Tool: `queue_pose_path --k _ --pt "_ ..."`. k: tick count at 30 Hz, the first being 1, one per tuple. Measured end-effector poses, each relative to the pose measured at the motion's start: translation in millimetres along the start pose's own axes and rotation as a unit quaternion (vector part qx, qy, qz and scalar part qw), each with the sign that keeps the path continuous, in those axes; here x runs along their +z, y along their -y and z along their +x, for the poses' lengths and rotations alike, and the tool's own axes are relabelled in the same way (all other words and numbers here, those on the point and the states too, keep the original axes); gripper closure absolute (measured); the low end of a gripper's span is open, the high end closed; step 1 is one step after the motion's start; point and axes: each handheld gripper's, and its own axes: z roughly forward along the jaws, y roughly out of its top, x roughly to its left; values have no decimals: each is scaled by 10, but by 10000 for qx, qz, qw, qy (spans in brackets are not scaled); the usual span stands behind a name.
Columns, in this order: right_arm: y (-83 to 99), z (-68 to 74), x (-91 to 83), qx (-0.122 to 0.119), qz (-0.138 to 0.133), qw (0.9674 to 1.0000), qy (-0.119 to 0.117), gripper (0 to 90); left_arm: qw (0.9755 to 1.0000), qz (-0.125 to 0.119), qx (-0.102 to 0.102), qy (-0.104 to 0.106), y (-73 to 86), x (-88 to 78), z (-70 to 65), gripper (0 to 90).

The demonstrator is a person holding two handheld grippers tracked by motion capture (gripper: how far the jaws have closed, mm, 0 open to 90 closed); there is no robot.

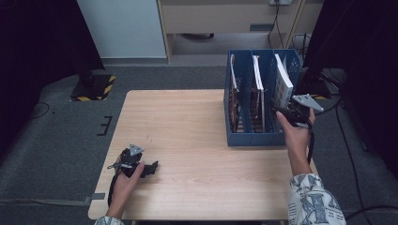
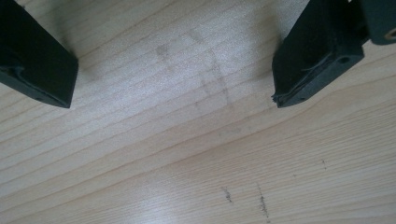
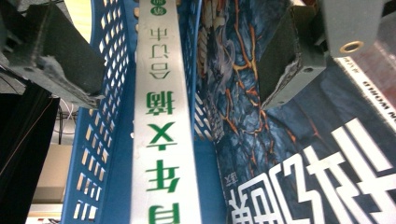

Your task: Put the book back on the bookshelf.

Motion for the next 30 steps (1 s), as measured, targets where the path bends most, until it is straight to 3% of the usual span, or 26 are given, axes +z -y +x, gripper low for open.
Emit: queue_pose_path --k 30 --pt "63 36 -126 -47 89 9999 -75 121 10000 -1 7 9 0 0 -3 0"
